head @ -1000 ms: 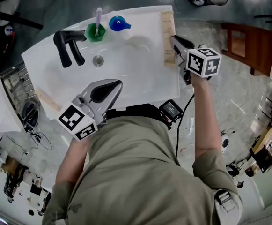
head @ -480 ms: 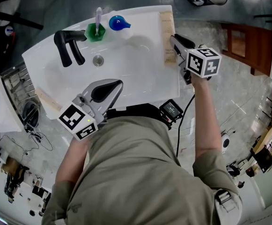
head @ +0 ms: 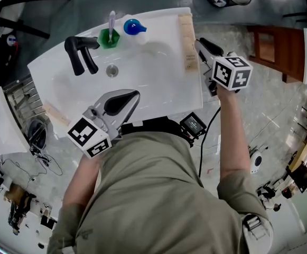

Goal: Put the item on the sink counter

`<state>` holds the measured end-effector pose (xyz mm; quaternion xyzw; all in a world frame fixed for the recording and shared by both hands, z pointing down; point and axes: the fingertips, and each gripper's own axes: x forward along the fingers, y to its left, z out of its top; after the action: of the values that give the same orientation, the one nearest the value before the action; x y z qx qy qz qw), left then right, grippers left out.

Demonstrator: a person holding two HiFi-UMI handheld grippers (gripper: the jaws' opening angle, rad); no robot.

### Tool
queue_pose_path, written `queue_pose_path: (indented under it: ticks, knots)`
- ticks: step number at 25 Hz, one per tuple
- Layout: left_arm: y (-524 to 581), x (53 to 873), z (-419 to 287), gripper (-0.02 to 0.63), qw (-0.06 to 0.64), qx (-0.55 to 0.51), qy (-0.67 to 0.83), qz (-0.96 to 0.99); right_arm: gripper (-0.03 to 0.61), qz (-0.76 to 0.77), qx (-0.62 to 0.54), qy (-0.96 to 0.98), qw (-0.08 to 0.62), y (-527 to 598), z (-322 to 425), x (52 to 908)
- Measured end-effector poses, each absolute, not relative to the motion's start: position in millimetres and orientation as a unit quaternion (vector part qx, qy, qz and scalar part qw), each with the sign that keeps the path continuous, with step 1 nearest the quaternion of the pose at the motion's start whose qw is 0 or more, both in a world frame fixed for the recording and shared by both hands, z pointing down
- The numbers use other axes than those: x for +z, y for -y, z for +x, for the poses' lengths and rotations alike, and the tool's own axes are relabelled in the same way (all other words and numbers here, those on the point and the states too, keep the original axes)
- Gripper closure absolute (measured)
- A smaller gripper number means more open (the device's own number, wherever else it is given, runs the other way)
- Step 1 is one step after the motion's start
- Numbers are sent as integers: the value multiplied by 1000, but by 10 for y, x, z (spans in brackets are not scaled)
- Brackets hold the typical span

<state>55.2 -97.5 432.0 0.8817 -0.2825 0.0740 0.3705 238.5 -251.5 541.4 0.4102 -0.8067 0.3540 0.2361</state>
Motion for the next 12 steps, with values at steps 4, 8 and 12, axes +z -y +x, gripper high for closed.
queue_pose_path:
  ticks: [4,8,12]
  knots:
    - [960,4245,537,609,364,73,275,887,515,420,339,810,230,2468,2367,5234]
    - [928,4178,531,609,356,74,266,893,515,434,326,810,220,2406,2367,5063]
    - [887,4102,509,609,347,75,254,899,515,444,320,811,207,2305,2344,4904]
